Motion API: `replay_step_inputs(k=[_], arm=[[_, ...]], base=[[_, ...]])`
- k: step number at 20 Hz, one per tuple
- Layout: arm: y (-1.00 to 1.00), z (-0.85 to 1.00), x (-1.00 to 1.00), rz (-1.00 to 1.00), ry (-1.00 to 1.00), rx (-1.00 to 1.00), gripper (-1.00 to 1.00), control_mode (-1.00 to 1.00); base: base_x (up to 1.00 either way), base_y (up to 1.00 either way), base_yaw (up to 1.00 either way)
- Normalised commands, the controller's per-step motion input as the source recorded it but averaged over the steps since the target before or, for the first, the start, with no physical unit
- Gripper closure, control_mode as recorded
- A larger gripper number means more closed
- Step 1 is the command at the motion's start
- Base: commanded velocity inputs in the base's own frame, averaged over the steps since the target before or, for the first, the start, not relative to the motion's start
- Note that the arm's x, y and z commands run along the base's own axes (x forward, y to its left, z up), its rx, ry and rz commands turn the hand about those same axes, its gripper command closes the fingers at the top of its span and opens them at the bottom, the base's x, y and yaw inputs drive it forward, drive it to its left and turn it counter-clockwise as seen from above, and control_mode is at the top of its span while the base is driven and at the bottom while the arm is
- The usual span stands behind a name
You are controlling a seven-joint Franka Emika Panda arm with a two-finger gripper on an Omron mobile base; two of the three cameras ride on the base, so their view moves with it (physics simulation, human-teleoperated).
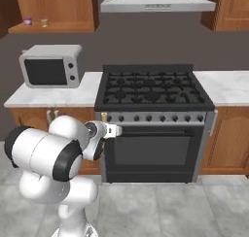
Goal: Pick the candle and candle from the dining table and place them in the open cabinet. Close the cabinet after placing the objects.
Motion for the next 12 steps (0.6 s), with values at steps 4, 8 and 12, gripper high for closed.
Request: replay_step_inputs(k=[4,8,12], arm=[[0.00,0.00,0.00,0.00,0.00,0.00,1.00,1.00],[0.00,0.00,0.00,0.00,0.00,0.00,1.00,1.00],[0.00,0.00,0.00,0.00,0.00,0.00,1.00,1.00]], base=[[0.95,-0.11,-0.06],[0.23,0.25,-0.05],[0.00,0.64,-0.03]])
